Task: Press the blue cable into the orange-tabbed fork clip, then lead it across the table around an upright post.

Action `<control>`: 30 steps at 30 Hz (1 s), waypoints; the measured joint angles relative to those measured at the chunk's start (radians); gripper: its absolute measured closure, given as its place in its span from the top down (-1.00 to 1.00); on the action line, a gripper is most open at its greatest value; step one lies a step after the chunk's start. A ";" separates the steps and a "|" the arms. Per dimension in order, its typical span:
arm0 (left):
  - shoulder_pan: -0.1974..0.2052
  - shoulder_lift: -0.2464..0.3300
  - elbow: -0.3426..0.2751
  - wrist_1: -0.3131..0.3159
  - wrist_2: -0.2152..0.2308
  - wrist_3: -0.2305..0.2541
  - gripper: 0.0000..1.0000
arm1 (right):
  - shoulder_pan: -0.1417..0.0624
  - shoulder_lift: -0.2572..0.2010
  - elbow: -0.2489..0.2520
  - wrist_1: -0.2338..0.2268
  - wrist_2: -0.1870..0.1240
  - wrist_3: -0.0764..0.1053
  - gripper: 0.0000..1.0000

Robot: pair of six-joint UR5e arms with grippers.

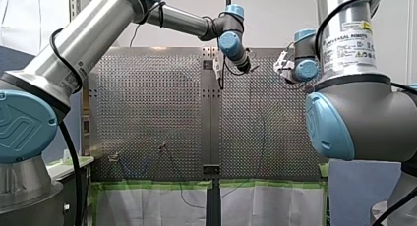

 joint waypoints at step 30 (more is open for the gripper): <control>0.012 0.055 0.000 -0.072 0.173 -0.122 0.98 | 0.012 -0.100 -0.008 -0.015 -0.140 0.000 -1.00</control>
